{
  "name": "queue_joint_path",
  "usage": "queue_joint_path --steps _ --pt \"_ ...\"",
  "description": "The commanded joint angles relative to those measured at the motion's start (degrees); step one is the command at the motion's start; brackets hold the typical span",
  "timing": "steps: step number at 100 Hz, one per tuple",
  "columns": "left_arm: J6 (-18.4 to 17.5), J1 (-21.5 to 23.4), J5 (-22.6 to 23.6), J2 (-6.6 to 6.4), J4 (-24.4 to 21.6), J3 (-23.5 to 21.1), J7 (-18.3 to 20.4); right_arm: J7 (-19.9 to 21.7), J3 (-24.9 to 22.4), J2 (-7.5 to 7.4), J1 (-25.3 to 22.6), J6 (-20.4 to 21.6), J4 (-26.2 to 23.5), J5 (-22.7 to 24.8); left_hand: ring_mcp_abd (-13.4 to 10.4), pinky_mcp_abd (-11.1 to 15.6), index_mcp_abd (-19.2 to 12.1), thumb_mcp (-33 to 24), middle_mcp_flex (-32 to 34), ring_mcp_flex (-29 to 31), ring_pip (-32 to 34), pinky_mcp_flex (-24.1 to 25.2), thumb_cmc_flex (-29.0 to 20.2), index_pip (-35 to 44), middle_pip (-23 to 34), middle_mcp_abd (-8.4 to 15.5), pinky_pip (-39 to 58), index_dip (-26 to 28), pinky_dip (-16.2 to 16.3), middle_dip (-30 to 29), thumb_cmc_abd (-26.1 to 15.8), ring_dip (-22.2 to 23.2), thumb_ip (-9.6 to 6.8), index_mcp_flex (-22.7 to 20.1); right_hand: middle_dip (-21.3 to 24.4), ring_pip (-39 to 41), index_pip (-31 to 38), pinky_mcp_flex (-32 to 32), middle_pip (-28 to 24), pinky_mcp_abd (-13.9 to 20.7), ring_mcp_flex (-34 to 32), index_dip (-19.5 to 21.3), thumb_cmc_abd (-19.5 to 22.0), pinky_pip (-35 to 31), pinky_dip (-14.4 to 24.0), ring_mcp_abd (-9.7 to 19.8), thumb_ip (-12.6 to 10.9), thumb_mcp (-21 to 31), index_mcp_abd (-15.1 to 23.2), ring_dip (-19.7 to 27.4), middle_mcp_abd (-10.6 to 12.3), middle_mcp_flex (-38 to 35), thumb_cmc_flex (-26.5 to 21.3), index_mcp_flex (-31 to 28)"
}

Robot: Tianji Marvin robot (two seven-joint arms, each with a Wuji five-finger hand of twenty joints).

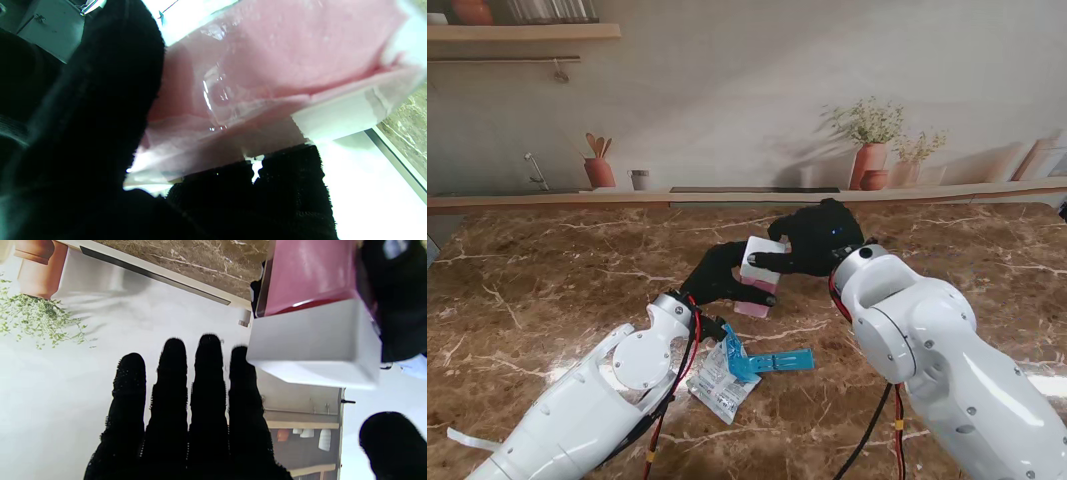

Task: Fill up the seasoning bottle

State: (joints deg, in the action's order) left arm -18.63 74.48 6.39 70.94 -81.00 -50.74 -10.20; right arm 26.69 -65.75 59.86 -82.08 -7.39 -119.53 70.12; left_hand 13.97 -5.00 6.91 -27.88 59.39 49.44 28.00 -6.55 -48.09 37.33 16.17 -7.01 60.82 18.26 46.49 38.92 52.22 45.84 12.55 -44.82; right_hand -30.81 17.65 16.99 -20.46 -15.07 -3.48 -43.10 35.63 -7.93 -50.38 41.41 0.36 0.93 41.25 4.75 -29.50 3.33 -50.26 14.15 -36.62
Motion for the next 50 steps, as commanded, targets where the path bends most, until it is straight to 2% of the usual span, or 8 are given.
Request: queue_joint_path --steps 1,8,15,21,24,29,35,50 --pt "-0.03 -0.02 0.08 0.18 -0.70 0.07 0.12 1.46 -1.12 -0.25 -1.08 0.33 -1.80 -3.24 -2.13 3.75 -12.91 -19.51 4.48 3.50 5.39 0.38 -11.50 9.33 4.05 4.01 0.34 2.93 1.31 1.41 -25.85 2.22 -0.24 -10.12 2.56 -3.78 -4.29 3.22 3.20 -1.33 4.98 -1.56 -0.75 3.34 -1.10 -1.14 -1.86 -0.83 0.66 2.35 -0.05 7.14 -1.00 8.82" --pt "0.01 -0.02 0.01 0.17 -0.72 0.13 0.22 1.78 -3.10 -0.55 -1.66 2.74 -2.70 -7.80 -2.12 3.68 -12.91 -19.48 4.48 3.47 5.40 0.34 -11.50 9.33 4.04 4.00 0.38 2.93 1.33 1.41 -25.85 2.23 -0.24 -10.13 4.63 -7.42 -7.91 8.19 5.64 -2.43 11.94 -1.23 -4.80 8.23 -0.59 -0.97 -1.84 -1.31 -0.75 4.44 -0.35 16.03 -11.22 16.07" --pt "-0.03 -0.07 -0.01 0.19 -0.68 0.20 0.23 0.99 -4.86 -0.82 -1.76 6.64 -2.46 -13.26 -2.23 3.67 -12.98 -19.48 4.44 3.48 5.41 0.35 -11.51 9.30 4.03 4.10 0.39 2.92 1.34 1.41 -25.89 2.24 -0.24 -10.08 6.10 -9.78 -8.73 13.74 7.38 -1.72 18.49 0.60 -12.10 13.34 -0.20 -1.05 -6.10 0.26 1.46 6.16 -1.22 22.96 -27.89 18.44" --pt "-0.01 -0.08 0.00 0.19 -0.70 0.24 0.22 1.08 -5.86 -1.04 -1.69 9.26 -2.30 -15.61 -2.20 3.67 -12.97 -19.45 4.40 3.47 5.40 0.35 -11.51 9.32 4.02 4.11 0.39 2.94 1.34 1.41 -25.89 2.24 -0.23 -10.11 7.04 -10.84 -8.65 16.57 8.13 0.06 22.95 3.52 -19.99 16.72 0.34 -0.20 -9.97 20.55 6.16 7.50 -1.43 27.77 -34.56 19.70" --pt "-0.03 -0.09 0.03 0.20 -0.70 0.26 0.20 1.27 -6.24 -1.15 -1.58 10.68 -2.14 -16.37 -2.21 3.67 -12.99 -19.46 4.37 3.49 5.42 0.35 -11.53 9.32 4.00 4.16 0.39 2.94 1.34 1.40 -25.90 2.24 -0.24 -10.09 7.14 -11.02 -8.27 17.49 8.03 1.20 24.91 5.77 -24.67 17.88 0.67 0.25 -5.05 34.40 9.48 7.92 -1.44 29.75 -39.09 19.85" --pt "-0.06 -0.09 0.05 0.19 -0.72 0.28 0.19 0.76 -6.48 -1.20 -1.29 12.81 -1.46 -16.91 -2.26 3.67 -13.06 -19.42 4.42 3.45 5.40 0.35 -11.48 9.31 4.02 4.12 0.39 2.94 1.35 1.40 -25.92 2.24 -0.22 -10.08 6.62 -10.68 -6.77 17.80 6.82 2.20 25.90 8.29 -32.37 18.40 0.72 1.11 0.87 46.08 14.59 8.16 -0.72 30.75 -51.55 18.59" --pt "-0.12 -0.11 0.12 0.18 -0.74 0.32 0.20 0.15 -6.59 -1.27 -0.75 15.26 -0.43 -17.23 -2.27 3.67 -13.04 -19.42 4.36 3.44 5.38 0.35 -11.49 9.31 3.99 4.23 0.39 2.95 1.35 1.38 -25.94 2.23 -0.22 -10.07 6.20 -9.97 -4.68 17.68 5.02 2.99 26.59 10.11 -30.56 18.61 0.36 1.82 1.89 44.29 18.84 8.48 0.00 31.11 -62.71 15.76" --pt "-0.30 -0.20 0.28 0.17 -0.72 0.36 0.19 2.80 -6.09 -1.83 0.75 17.33 1.13 -18.42 -2.30 3.67 -13.13 -19.38 4.38 3.48 5.36 0.35 -11.49 9.33 4.03 4.31 0.39 2.97 1.35 1.40 -25.94 2.22 -0.22 -10.02 6.71 -6.65 -3.73 17.94 0.36 3.58 29.49 12.14 -31.07 18.21 -0.78 2.13 2.74 43.73 21.55 9.13 -0.09 34.47 -66.03 14.37"
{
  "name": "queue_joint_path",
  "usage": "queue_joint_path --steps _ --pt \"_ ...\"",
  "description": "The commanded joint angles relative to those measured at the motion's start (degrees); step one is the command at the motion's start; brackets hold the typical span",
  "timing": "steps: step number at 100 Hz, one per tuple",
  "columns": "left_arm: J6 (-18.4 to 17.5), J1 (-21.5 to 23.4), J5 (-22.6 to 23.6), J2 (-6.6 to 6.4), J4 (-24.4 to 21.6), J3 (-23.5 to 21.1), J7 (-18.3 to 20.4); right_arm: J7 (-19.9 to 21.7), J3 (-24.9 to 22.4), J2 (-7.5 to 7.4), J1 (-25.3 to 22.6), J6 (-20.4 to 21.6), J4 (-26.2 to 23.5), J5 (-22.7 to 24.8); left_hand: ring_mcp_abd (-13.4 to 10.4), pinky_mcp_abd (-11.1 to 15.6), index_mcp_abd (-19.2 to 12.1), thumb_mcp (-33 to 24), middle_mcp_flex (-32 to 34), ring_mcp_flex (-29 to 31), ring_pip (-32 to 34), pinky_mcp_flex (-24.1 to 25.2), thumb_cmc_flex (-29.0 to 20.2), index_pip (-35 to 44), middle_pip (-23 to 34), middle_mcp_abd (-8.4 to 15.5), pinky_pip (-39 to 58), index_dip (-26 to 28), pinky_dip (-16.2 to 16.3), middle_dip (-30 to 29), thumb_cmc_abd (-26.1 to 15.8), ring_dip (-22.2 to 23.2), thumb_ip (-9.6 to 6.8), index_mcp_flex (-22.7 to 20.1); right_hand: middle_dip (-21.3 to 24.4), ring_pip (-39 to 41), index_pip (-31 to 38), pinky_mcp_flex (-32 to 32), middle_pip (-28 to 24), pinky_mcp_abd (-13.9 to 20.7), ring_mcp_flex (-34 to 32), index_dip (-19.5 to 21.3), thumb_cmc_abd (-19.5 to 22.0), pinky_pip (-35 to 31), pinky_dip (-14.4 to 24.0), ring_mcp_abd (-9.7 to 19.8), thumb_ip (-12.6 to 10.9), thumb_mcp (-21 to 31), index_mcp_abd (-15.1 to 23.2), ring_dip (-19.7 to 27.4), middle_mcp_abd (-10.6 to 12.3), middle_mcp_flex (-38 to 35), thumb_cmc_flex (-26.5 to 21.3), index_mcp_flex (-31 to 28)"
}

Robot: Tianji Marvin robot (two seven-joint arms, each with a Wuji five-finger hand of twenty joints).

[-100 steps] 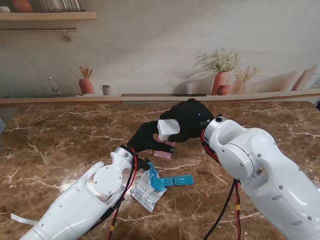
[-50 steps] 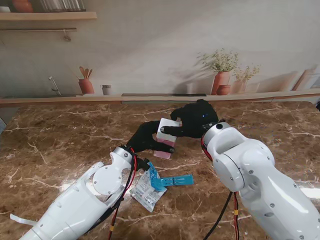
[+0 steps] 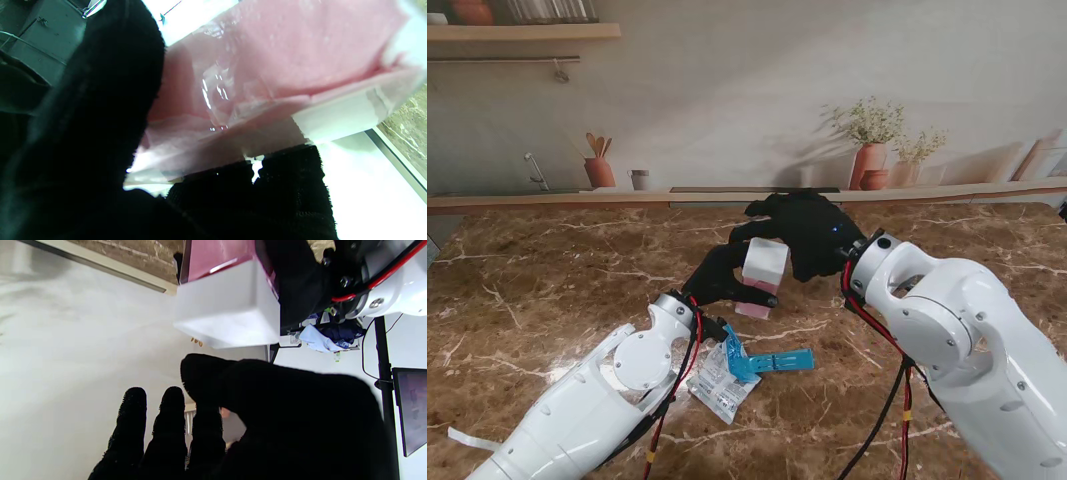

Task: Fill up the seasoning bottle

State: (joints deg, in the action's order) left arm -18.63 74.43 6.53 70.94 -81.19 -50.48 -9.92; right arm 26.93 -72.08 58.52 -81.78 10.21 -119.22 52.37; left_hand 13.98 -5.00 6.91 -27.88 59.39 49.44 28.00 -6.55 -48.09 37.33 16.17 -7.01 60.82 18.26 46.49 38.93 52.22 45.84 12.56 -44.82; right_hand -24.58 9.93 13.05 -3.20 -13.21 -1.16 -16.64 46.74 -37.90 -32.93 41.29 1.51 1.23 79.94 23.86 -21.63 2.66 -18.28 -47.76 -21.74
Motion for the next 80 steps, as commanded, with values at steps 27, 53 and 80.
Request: queue_joint_path --steps 27,53,80 --pt "-0.47 0.10 0.78 -0.25 -1.19 -0.50 0.51 7.26 2.00 -1.31 3.25 0.00 4.32 -2.89 -2.38 3.67 -13.30 -19.31 4.45 3.51 5.32 0.35 -11.48 9.46 4.08 4.36 0.38 3.05 1.36 1.39 -26.00 2.20 -0.22 -10.02 2.60 4.54 -1.60 -1.30 -3.85 1.98 3.94 0.70 2.25 -2.48 -0.39 1.29 3.21 2.78 1.82 1.39 0.09 5.22 -1.43 0.77" --pt "-0.40 0.47 1.00 -0.31 -1.67 -0.70 0.36 -1.06 3.63 -0.23 3.84 1.98 7.47 0.48 -2.24 3.67 -13.13 -19.35 4.43 3.56 5.36 0.35 -11.49 9.44 4.07 4.22 0.38 3.04 1.36 1.38 -25.98 2.21 -0.24 -10.16 -0.31 10.47 5.85 -5.85 -9.65 2.45 -1.60 4.34 2.05 -7.60 0.22 4.36 5.64 -5.87 -5.76 -0.82 4.42 -3.67 7.81 -7.75" --pt "-0.29 0.75 0.99 -0.30 -1.94 -0.71 0.22 2.48 3.72 -0.67 4.34 1.49 6.44 0.42 -2.06 3.59 -12.91 -19.37 4.44 3.41 5.34 0.41 -11.54 9.35 4.10 4.02 0.30 3.04 1.33 1.44 -25.98 2.19 -0.24 -10.16 -4.42 11.71 7.38 -5.37 -8.12 2.54 -1.98 3.68 1.38 -10.28 -0.97 3.48 5.67 -13.46 -9.79 -1.35 3.55 -8.61 23.63 -11.16"
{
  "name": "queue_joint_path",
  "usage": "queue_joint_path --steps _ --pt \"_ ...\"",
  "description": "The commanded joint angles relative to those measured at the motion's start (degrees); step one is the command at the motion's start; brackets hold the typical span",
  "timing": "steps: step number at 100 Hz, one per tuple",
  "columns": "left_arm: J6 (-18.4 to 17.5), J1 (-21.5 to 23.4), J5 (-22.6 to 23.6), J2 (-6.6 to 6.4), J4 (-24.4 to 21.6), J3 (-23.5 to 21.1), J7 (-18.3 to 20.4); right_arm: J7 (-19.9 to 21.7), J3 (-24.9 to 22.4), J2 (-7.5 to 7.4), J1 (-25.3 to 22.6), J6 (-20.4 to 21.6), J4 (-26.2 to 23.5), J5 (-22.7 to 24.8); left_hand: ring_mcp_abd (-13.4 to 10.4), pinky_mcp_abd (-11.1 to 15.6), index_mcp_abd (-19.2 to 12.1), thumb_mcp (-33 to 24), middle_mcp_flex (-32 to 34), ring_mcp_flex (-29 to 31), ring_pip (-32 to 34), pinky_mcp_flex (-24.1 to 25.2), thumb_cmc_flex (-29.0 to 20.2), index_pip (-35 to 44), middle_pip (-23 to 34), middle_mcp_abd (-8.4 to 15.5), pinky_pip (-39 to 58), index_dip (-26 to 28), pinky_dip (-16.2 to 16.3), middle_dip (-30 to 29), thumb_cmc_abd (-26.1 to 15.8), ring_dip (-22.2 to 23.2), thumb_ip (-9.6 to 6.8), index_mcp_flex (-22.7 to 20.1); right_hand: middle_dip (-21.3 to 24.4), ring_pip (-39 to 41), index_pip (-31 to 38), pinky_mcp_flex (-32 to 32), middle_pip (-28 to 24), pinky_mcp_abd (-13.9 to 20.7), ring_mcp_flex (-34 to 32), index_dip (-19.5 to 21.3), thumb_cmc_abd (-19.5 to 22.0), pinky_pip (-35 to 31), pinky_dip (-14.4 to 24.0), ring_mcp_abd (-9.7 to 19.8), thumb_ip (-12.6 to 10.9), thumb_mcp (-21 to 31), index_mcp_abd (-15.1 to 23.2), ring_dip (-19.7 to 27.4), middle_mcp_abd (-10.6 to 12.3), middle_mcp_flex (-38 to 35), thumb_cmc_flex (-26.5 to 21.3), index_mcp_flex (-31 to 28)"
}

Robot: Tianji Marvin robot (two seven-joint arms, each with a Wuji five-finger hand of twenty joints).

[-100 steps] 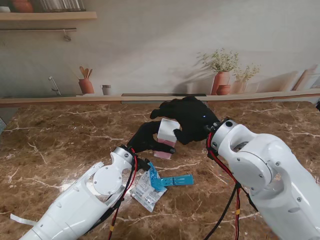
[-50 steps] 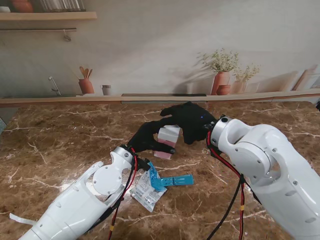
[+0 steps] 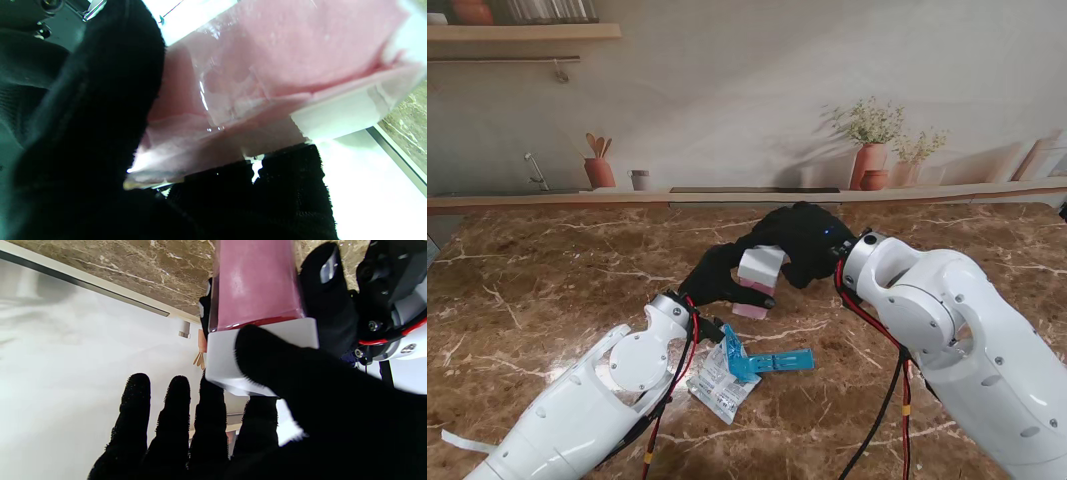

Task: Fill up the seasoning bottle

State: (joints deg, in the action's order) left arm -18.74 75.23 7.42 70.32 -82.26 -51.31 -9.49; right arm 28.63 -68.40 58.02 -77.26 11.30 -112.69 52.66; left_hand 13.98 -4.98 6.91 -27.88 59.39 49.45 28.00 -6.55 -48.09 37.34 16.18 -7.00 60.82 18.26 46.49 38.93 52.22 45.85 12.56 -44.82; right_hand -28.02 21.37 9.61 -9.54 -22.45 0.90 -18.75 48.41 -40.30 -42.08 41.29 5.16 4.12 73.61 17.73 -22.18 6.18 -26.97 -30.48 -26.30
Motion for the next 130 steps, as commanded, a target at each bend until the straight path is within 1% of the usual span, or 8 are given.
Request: queue_joint_path --steps 1,16,38,61,73,91,106,130 --pt "-0.18 -0.03 0.11 0.32 -0.88 0.11 -0.21 0.96 0.01 -0.21 -0.17 0.48 -0.12 0.04 -2.07 3.58 -12.93 -19.38 4.44 3.41 5.34 0.41 -11.54 9.34 4.10 4.03 0.30 3.03 1.33 1.44 -25.98 2.17 -0.25 -10.17 -0.97 0.22 10.57 1.04 1.32 0.44 0.17 1.94 3.49 -1.10 -0.99 -0.19 2.67 -6.75 -2.95 -0.79 -0.02 0.20 5.84 -6.11" --pt "-0.05 0.11 0.20 0.26 -1.07 -0.03 -0.19 2.03 -0.34 -0.47 0.09 1.98 -0.12 -1.90 -2.20 3.57 -12.97 -19.35 4.38 3.38 5.36 0.46 -11.56 9.29 4.05 4.13 0.27 3.04 1.34 1.41 -25.98 2.17 -0.25 -10.10 -0.71 -0.61 6.22 1.71 3.34 0.20 1.00 -0.10 -2.00 -0.60 -1.31 -0.41 2.46 0.71 4.70 -0.81 -0.59 2.45 -1.61 -1.95" --pt "-0.04 0.19 0.41 0.23 -1.23 -0.11 -0.27 0.73 0.21 -0.17 0.08 0.47 0.11 -1.19 -2.26 3.59 -13.03 -19.32 4.36 3.33 5.32 0.48 -11.59 9.32 4.05 4.16 0.24 3.08 1.34 1.40 -26.03 2.20 -0.26 -10.05 -3.22 1.56 15.95 -1.62 0.20 0.44 -5.38 1.83 4.74 -3.38 0.12 1.55 3.76 -11.20 -7.31 -2.40 2.03 -9.01 11.33 -14.68" --pt "-0.06 0.23 0.46 0.24 -1.39 -0.18 -0.36 -1.62 1.97 0.41 -0.26 -3.81 0.18 1.93 -2.37 3.64 -13.36 -19.32 4.40 3.49 5.34 0.43 -11.53 9.44 4.06 4.38 0.25 3.15 1.35 1.37 -25.99 2.25 -0.25 -10.18 -10.72 7.55 21.56 -8.78 -3.83 -1.75 -22.06 1.55 8.68 -12.47 4.64 -0.05 3.02 -23.39 -6.56 -10.63 2.78 -27.46 16.98 -23.75" --pt "-0.13 0.19 0.45 0.25 -1.38 -0.15 -0.38 -3.20 3.48 0.82 -0.48 -7.46 0.10 4.97 -2.36 3.63 -13.34 -19.37 4.53 3.51 5.32 0.38 -11.52 9.33 4.12 4.34 0.28 3.13 1.36 1.40 -25.95 2.28 -0.24 -10.04 -13.22 12.34 26.31 -16.29 -6.76 -3.53 -31.67 0.95 14.47 -21.34 8.08 -1.50 -0.42 -35.43 -5.74 -15.21 1.60 -35.16 20.81 -29.59" --pt "-0.03 0.22 0.41 0.28 -1.43 -0.18 -0.49 -5.97 5.50 1.25 -0.58 -9.70 0.67 11.28 -2.31 3.74 -13.07 -19.51 4.56 3.60 5.31 0.28 -11.47 9.25 4.02 4.08 0.27 3.06 1.36 1.23 -25.92 2.30 -0.23 -9.82 -13.60 16.26 30.88 -20.38 -8.48 -4.21 -37.71 -0.31 11.93 -29.64 7.69 -2.19 -2.81 -29.85 -4.27 -16.86 1.04 -42.28 27.92 -36.58" --pt "0.30 0.50 -0.17 0.31 -1.30 -0.50 -0.40 -8.72 5.85 1.49 -1.13 -10.13 1.46 13.01 -2.08 3.57 -12.67 -19.67 4.57 3.85 5.37 0.14 -11.53 9.14 4.09 3.64 0.36 2.89 1.41 1.18 -25.89 2.27 -0.23 -9.87 -13.54 17.13 31.88 -20.68 -8.66 -4.41 -38.38 -1.20 10.45 -30.83 6.79 -2.14 -3.27 -26.96 -4.16 -17.00 0.84 -43.57 27.95 -37.96" --pt "0.38 0.84 -0.62 0.32 -1.26 -0.84 -0.39 -6.92 3.95 1.09 -2.25 -6.99 1.06 10.10 -1.50 3.26 -11.73 -19.89 4.63 4.27 5.64 -0.26 -11.78 8.69 4.35 2.10 0.84 2.53 1.67 1.41 -25.92 2.05 -0.26 -9.92 -10.66 10.47 19.43 -15.51 -1.70 -4.22 -30.94 -6.54 1.35 -24.02 4.86 -0.51 -3.59 -27.42 -6.87 -15.29 2.40 -32.17 16.90 -22.80"
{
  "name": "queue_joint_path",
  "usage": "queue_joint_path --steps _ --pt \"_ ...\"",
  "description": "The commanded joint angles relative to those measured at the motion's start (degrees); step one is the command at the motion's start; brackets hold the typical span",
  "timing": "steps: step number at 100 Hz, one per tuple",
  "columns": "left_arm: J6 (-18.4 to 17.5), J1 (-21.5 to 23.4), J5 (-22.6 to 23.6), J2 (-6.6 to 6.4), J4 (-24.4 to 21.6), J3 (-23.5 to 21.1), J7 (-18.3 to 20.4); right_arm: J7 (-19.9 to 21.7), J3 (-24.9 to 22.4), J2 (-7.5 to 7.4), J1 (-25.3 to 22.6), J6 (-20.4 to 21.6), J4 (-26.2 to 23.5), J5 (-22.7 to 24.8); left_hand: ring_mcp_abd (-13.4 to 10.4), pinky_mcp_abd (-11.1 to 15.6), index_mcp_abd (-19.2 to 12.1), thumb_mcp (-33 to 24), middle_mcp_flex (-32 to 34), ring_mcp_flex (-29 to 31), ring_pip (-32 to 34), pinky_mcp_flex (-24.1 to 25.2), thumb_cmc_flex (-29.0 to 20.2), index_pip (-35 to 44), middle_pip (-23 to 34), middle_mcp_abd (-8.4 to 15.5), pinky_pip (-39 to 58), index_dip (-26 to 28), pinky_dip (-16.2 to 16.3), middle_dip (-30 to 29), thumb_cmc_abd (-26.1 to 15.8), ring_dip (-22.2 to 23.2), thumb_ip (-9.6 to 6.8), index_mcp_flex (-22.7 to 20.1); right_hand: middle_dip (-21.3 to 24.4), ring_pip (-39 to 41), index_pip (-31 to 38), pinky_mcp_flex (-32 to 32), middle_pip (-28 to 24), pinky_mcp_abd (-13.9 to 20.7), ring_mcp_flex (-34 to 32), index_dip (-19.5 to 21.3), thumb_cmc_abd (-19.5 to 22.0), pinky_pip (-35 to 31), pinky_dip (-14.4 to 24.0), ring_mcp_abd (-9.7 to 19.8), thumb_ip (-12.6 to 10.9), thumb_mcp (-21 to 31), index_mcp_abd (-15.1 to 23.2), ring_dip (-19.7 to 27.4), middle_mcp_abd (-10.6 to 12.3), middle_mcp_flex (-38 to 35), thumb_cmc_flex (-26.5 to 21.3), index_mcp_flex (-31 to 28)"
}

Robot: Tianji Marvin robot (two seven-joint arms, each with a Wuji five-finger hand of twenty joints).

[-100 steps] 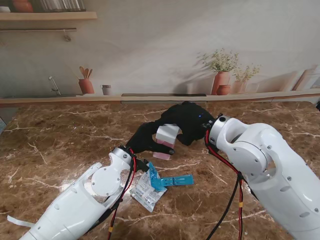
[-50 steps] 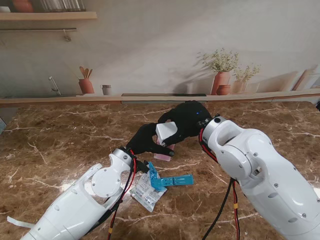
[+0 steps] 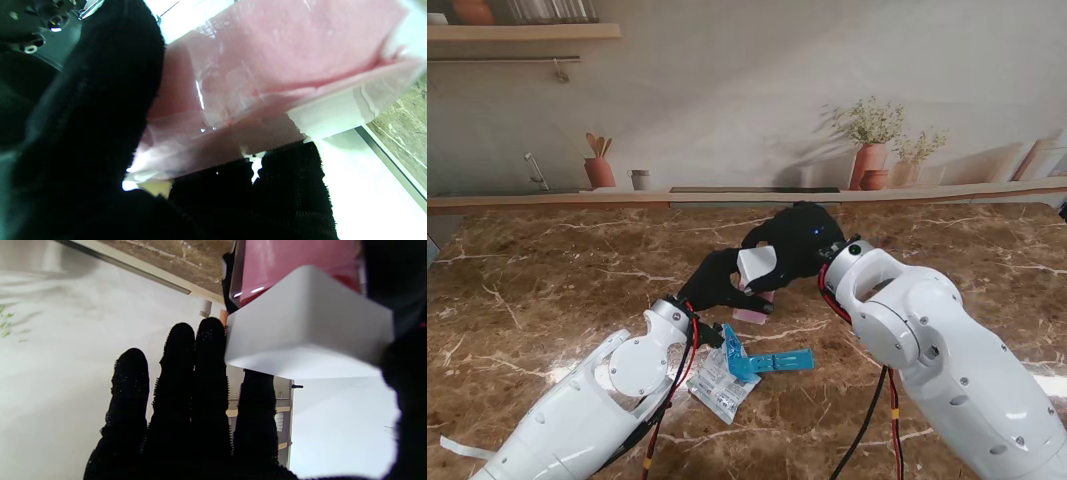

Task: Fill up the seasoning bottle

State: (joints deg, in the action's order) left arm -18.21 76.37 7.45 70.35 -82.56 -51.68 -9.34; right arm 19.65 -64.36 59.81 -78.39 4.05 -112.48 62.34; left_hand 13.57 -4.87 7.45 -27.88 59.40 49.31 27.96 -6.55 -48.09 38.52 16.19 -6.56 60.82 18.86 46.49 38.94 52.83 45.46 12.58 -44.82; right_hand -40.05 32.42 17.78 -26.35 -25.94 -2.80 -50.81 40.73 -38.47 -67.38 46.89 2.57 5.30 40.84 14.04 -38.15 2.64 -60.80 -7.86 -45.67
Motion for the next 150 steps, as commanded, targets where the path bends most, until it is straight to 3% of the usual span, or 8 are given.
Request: queue_joint_path --steps 1,39,69,98,111,121,130,150 --pt "-0.14 -0.28 -0.73 0.30 -0.98 -0.48 -0.55 1.99 -0.14 -0.69 -1.19 0.33 0.87 0.43 -1.03 3.14 -12.18 -19.91 4.62 4.42 5.70 -0.27 -11.81 7.48 4.34 1.60 0.87 1.91 1.69 1.41 -26.54 2.44 -0.28 -9.90 1.35 -0.59 11.27 1.31 1.76 -0.52 1.08 1.15 -0.61 1.33 -0.72 2.09 -4.78 5.40 -3.23 0.66 6.00 1.67 -5.84 -3.48" --pt "-0.57 0.19 -1.59 0.57 -1.37 -0.50 -1.27 -10.17 0.71 0.39 -2.86 -2.54 5.05 2.96 -1.01 3.08 -11.80 -20.04 4.82 4.74 6.51 -0.65 -11.57 7.37 4.90 1.16 1.50 1.66 2.27 1.82 -26.52 1.86 -0.18 -9.56 -0.51 6.81 19.97 -4.12 -4.60 -0.93 -5.79 4.10 2.87 -5.94 3.58 1.30 -3.74 4.39 -1.37 -3.25 5.66 -7.61 -2.42 -14.49" --pt "-1.13 -0.18 -0.95 0.57 -1.10 -0.07 -1.30 -11.36 3.15 0.99 -2.80 -10.40 4.81 3.31 -1.47 3.36 -12.05 -20.27 4.79 5.25 6.35 -1.37 -11.13 7.31 3.87 1.36 1.59 1.09 2.46 0.96 -26.28 0.94 -0.11 -9.63 -2.17 17.75 29.73 -10.25 -10.86 -1.43 -14.63 2.98 5.24 -17.18 4.14 0.00 -4.60 4.28 -0.66 -5.32 3.58 -19.79 -2.28 -27.60" --pt "-1.47 -0.36 -1.04 0.79 -0.85 0.28 -1.83 -14.48 6.83 1.77 -2.34 -20.25 4.87 7.02 -1.42 3.31 -11.95 -20.66 4.96 5.53 6.27 -1.60 -10.98 7.39 3.86 1.78 1.63 0.77 2.46 0.88 -26.11 0.26 -0.02 -9.89 -1.78 23.47 41.90 -16.97 -20.93 -1.65 -22.27 -0.61 6.65 -25.05 0.67 -1.41 -6.62 6.13 -1.39 -3.48 2.15 -22.34 0.38 -29.20" --pt "-1.52 -0.39 -0.97 0.82 -0.84 0.35 -1.90 -11.76 7.88 1.83 -2.29 -24.87 3.45 10.89 -1.36 3.28 -11.93 -20.70 4.98 5.49 6.39 -1.52 -10.95 7.44 3.89 1.61 1.66 0.74 2.47 0.95 -26.07 0.22 0.01 -9.91 0.64 25.44 44.90 -20.95 -24.62 -1.70 -24.69 -3.14 8.91 -27.52 -1.45 -1.68 -7.41 6.88 -1.74 -2.93 1.43 -22.51 5.32 -29.44" --pt "-1.43 -0.39 -1.02 0.77 -0.91 0.34 -1.75 -9.21 7.69 1.74 -2.75 -25.55 2.09 13.78 -1.25 3.26 -11.88 -20.74 4.92 5.40 6.41 -1.51 -10.98 7.43 3.89 1.16 1.72 0.73 2.49 0.99 -26.14 0.16 0.01 -9.88 5.43 22.22 39.13 -22.00 -19.48 -1.12 -24.69 -7.24 13.72 -26.96 -3.73 -1.74 -6.09 7.39 -2.04 0.05 1.03 -22.52 12.06 -28.67" --pt "-1.23 -0.30 -1.14 0.72 -1.04 0.25 -1.58 -8.30 6.79 1.68 -3.65 -25.00 0.67 12.50 -1.21 3.21 -11.79 -20.70 4.94 5.37 6.47 -1.47 -11.01 7.45 3.95 1.61 1.73 0.74 2.51 1.05 -26.11 0.15 0.01 -9.92 9.75 14.82 29.50 -17.72 -8.65 -1.08 -21.78 -8.86 19.27 -23.08 -4.42 -3.02 -6.19 5.42 -4.67 1.82 -0.79 -22.26 15.67 -25.12" --pt "-0.91 -0.10 -1.14 0.60 -1.39 0.05 -1.33 -3.40 2.67 1.25 -6.82 -21.83 -4.19 10.55 -1.21 3.15 -11.77 -20.57 4.89 5.19 6.50 -1.42 -11.08 7.40 3.96 1.88 1.79 0.72 2.54 1.10 -26.24 0.08 0.00 -9.86 12.28 -3.41 0.46 -2.10 9.29 0.30 -2.72 -11.80 27.10 -5.84 -4.40 -3.60 -7.80 1.88 -7.96 4.42 -0.14 -0.89 21.28 5.60"
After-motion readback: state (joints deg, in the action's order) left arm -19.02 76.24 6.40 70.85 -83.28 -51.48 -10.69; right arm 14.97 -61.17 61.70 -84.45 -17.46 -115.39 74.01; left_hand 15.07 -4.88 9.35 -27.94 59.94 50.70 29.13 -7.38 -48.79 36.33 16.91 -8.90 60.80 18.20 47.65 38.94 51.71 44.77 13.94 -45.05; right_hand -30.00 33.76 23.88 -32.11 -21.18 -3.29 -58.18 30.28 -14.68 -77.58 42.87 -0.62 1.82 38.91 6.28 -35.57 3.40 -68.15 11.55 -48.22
